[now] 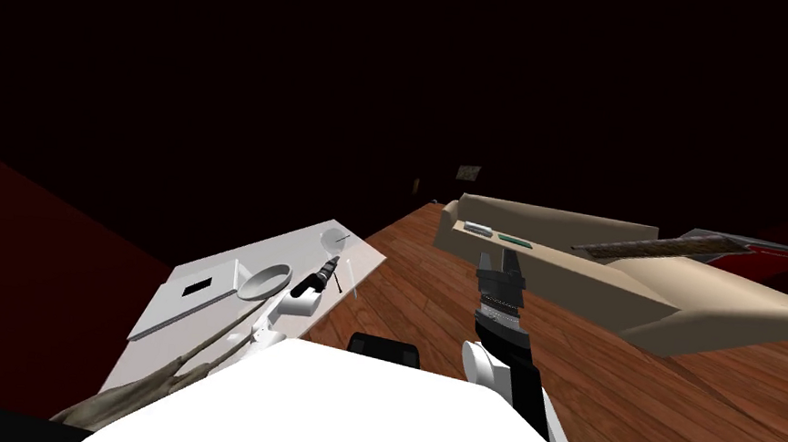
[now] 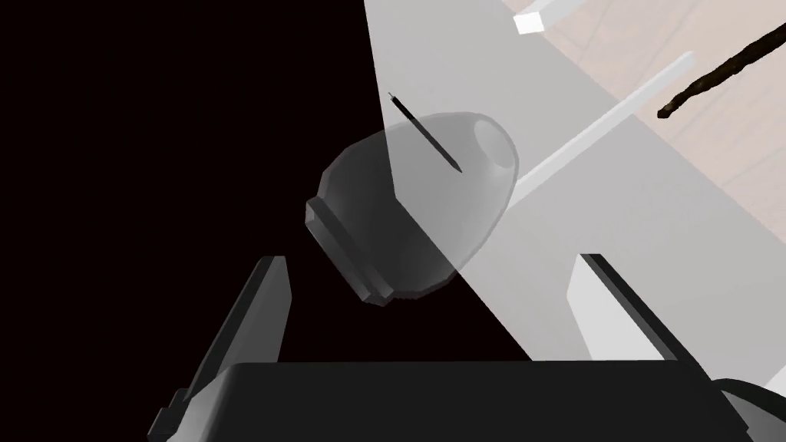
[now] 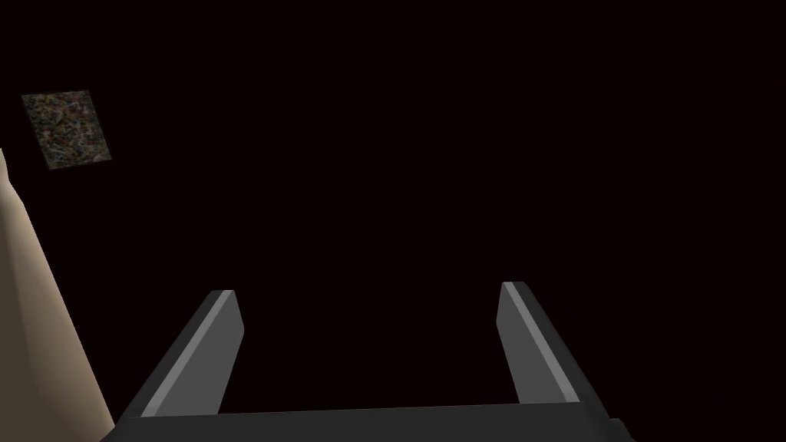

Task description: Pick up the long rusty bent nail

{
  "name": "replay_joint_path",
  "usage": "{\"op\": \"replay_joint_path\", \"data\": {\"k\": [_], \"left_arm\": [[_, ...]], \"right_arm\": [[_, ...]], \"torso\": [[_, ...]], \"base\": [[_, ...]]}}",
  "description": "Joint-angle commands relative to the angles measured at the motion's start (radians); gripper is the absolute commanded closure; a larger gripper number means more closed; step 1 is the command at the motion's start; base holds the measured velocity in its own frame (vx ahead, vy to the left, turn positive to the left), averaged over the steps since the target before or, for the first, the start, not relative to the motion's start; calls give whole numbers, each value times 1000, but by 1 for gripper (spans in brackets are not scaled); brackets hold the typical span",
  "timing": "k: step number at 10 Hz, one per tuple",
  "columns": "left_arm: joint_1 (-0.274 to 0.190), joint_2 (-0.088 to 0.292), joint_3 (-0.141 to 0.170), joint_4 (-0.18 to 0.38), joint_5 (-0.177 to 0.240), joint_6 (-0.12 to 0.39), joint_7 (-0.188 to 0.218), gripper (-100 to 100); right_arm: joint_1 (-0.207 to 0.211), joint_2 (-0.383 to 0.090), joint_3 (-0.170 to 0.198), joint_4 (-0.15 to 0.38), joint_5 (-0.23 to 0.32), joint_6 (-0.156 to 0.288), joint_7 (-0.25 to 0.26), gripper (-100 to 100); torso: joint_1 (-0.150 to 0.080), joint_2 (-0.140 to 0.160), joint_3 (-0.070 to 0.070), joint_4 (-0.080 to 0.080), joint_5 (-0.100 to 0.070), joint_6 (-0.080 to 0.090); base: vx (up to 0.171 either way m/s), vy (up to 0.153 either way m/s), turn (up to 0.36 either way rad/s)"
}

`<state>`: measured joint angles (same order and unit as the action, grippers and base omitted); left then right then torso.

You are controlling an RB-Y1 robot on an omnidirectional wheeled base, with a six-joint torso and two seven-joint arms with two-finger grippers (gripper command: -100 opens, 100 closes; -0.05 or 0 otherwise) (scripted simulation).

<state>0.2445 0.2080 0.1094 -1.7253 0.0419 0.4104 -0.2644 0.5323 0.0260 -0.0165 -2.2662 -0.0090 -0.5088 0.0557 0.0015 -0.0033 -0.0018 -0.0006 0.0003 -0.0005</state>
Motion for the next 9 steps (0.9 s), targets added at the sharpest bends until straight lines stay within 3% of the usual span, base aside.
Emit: {"op": "replay_joint_path", "data": {"k": [1,3,4,6,8,9], "left_arm": [[-14,13,-4,50,-13,50,-36,-100],[-23,24,-7,100,-22,107,-60,-100],[-23,24,-7,100,-22,112,-60,-100],[-39,45,-15,164,-41,181,-108,-100],[-46,56,-19,211,-51,230,-132,-100],[-46,56,-19,208,-51,234,-132,-100]], "right_arm": [[0,0,0,0,0,0,0,0],[0,0,0,0,0,0,0,0],[0,0,0,0,0,0,0,0],[0,0,0,0,0,0,0,0],[0,0,0,0,0,0,0,0],[0,0,0,0,0,0,0,0]], "torso": [[0,0,0,0,0,0],[0,-1,0,0,0,0],[0,0,0,0,0,0],[-1,0,0,0,0,0],[-1,-1,-1,0,0,0],[-1,-1,0,0,0,0]], "base": [[65,10,-163],[42,14,-65],[35,9,-45],[61,7,-129],[55,9,-64],[42,15,-41]]}}
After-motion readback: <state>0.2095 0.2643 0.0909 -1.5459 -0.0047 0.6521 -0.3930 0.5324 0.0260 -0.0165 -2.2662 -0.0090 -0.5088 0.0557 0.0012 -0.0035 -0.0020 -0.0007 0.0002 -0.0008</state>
